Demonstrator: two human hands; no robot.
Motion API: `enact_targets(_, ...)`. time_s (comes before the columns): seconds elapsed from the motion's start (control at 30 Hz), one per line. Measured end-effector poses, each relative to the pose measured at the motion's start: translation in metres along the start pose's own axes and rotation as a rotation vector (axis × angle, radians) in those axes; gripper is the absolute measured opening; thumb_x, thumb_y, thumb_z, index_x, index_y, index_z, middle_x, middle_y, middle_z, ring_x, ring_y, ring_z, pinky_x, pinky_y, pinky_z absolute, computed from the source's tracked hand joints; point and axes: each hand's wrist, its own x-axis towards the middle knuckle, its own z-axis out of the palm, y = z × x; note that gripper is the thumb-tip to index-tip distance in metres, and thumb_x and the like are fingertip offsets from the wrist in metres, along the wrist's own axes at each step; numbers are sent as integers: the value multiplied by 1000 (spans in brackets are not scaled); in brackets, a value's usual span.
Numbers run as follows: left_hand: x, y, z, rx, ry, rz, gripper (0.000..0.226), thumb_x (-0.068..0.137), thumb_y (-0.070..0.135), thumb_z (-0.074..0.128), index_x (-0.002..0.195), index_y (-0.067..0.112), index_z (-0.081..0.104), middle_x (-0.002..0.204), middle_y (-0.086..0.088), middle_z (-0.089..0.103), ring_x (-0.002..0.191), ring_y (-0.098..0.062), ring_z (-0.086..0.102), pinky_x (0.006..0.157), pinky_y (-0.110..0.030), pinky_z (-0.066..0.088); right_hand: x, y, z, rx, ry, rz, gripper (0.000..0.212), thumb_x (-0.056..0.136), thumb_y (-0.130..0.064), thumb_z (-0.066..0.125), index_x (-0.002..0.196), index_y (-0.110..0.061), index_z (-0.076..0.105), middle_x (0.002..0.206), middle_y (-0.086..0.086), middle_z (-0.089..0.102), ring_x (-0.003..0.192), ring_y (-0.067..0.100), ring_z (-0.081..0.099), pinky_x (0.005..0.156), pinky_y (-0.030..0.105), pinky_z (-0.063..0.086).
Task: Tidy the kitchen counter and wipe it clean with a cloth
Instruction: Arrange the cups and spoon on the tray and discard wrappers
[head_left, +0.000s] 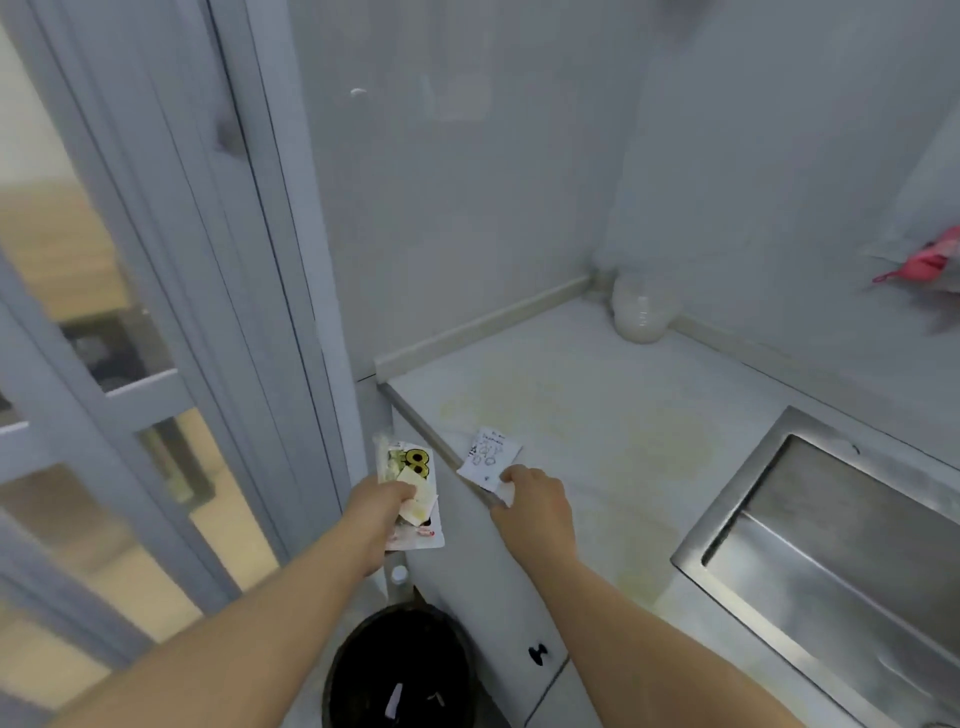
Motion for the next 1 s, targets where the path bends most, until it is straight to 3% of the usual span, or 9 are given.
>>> enact_targets(0.1,21,8,2,9,7,-30,26,91,7,54,117,7,54,109,-16,62,96,-32,59,74,-36,49,23,-5,7,-115,10,-40,51,91,-35,50,138,-18,36,143,-2,42,131,22,33,101,32,32)
enact_targets(0.23,41,15,6,42,-24,-38,23,92,5,52,114,10,53,105,-14,61,85,-28,58,58,-29,45,42,-5,21,-202,-164,5,80,88,-47,53,150,-19,10,158,-4,13,147,25,2,115,40,14)
enact_targets(0.3,52,19,6,54,-43,-42,21,92,5,52,112,12,53,104,-14,61,86,-29,59,62,-31,47,47,-5,29,-256,-110,20,68,88,-41,54,145,-18,23,154,-3,26,145,25,12,113,39,17)
enact_targets(0.43,64,25,3,110,-115,-51,18,93,4,51,109,13,53,101,-13,60,91,-30,58,72,-34,47,47,-17,35,-235,81,63,23,91,-25,45,108,-19,59,121,-8,59,122,21,41,93,31,27)
enact_targets(0.53,66,31,-4,155,-203,-77,16,93,4,49,108,11,51,97,-14,60,78,-27,58,65,-31,46,43,-36,34,-143,177,132,23,97,-19,38,91,-17,60,104,-1,66,113,23,48,78,30,27)
enact_targets(0.67,70,35,-17,218,-278,-73,23,92,10,49,115,7,52,110,-18,61,92,-34,64,69,-32,47,29,-67,41,46,380,101,28,99,-16,41,117,-16,63,116,-4,64,109,24,49,76,29,37)
enact_targets(0.77,71,36,-29,202,-321,-92,29,94,15,46,122,10,50,117,-16,60,97,-33,63,58,-29,45,19,-97,54,119,400,74,31,98,-18,45,124,-19,61,124,-2,57,114,22,46,80,29,41)
enact_targets(0.9,63,45,-56,86,-387,-142,19,95,17,42,100,10,60,85,-13,63,71,-26,60,56,-30,47,4,-125,82,138,237,84,35,96,-12,44,128,-18,58,127,2,48,113,22,50,83,27,40)
enact_targets(1.0,66,44,-70,89,-422,-148,31,99,35,42,101,10,60,89,-14,65,71,-26,60,62,-34,51,-5,-135,93,182,124,144,40,96,-9,40,135,-16,51,136,2,44,117,21,49,93,26,38)
